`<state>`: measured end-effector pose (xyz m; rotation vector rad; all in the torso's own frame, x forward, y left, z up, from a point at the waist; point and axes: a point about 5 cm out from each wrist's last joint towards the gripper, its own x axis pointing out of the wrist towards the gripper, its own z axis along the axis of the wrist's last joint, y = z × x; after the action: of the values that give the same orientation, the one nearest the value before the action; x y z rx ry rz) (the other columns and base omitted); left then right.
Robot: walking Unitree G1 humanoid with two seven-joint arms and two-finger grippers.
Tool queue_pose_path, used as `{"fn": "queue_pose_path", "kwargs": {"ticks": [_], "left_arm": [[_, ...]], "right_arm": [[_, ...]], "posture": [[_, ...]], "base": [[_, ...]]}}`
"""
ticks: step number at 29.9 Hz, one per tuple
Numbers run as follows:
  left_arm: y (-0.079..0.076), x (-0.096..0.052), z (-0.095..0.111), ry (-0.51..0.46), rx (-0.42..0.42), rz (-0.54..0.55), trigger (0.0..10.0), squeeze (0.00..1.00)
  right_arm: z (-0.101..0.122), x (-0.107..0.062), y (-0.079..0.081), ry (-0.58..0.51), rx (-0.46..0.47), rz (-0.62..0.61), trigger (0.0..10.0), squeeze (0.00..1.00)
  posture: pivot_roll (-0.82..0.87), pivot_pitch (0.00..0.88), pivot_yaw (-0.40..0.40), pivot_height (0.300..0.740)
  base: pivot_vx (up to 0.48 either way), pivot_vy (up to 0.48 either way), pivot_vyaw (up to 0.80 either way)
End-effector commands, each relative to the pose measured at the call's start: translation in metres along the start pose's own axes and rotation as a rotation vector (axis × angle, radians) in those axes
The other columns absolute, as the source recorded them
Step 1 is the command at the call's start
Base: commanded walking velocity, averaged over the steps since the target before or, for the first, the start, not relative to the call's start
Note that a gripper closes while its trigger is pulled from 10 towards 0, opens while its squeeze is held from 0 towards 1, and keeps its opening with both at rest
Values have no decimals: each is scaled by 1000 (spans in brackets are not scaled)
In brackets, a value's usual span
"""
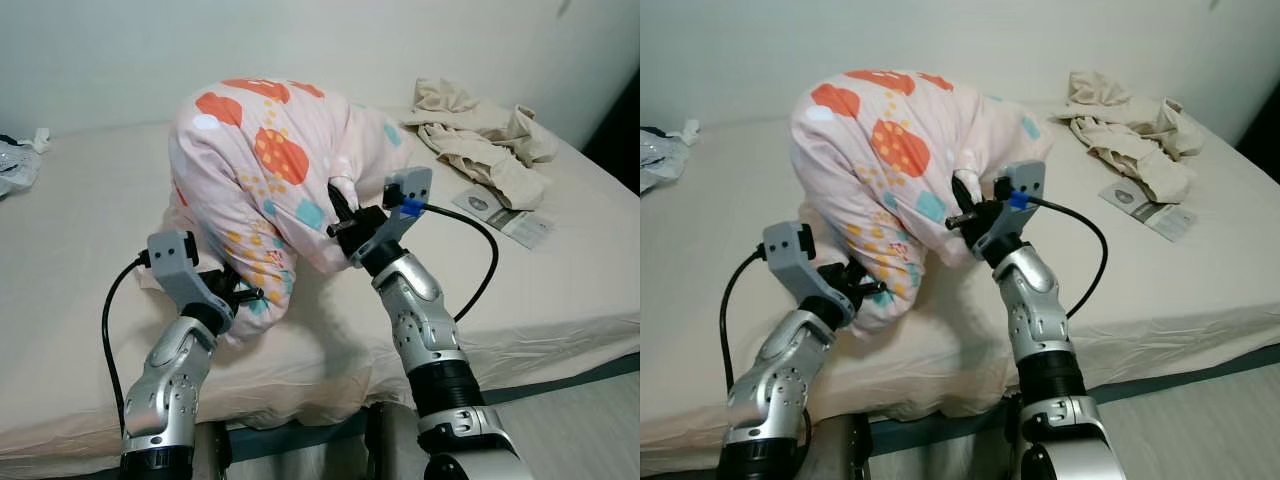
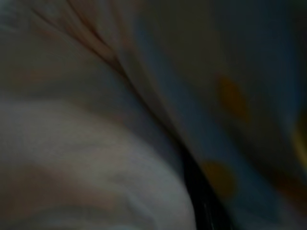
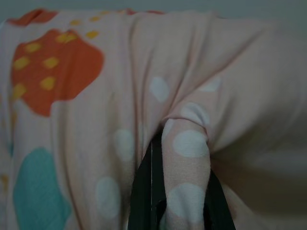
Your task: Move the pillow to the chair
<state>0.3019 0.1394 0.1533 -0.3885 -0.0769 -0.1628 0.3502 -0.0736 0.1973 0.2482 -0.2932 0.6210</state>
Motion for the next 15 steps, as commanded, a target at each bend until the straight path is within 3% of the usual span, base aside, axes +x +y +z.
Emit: {"fn": "queue_pose_path", "kwargs": {"ticks": [1,2,6,7,11,15], "left_arm": [[-29,8,18,-111,45,-100,10000,0],[-27,8,18,-110,80,-85,10000,0],[-24,8,21,-133,109,-57,10000,0],[-23,9,28,-178,107,-29,10000,0],[-24,11,38,-235,51,-16,10000,0],[-24,11,36,-213,51,-17,10000,0]], "right_arm": [[-14,3,21,64,-19,90,4667,0],[-15,1,21,70,-30,88,10000,0],[-16,-1,20,71,-42,83,10000,0],[-17,-3,20,74,-76,96,10000,0],[-24,-6,25,112,-140,142,10000,0],[-22,-6,25,99,-146,133,10000,0]], "posture": [[54,74,-58,571],[56,75,-58,571],[57,76,-59,571],[58,76,-59,571],[60,73,-63,571],[60,70,-64,571]], "base": [[0,0,0],[0,0,0],[0,0,0],[0,0,0],[0,0,0],[0,0,0]]}}
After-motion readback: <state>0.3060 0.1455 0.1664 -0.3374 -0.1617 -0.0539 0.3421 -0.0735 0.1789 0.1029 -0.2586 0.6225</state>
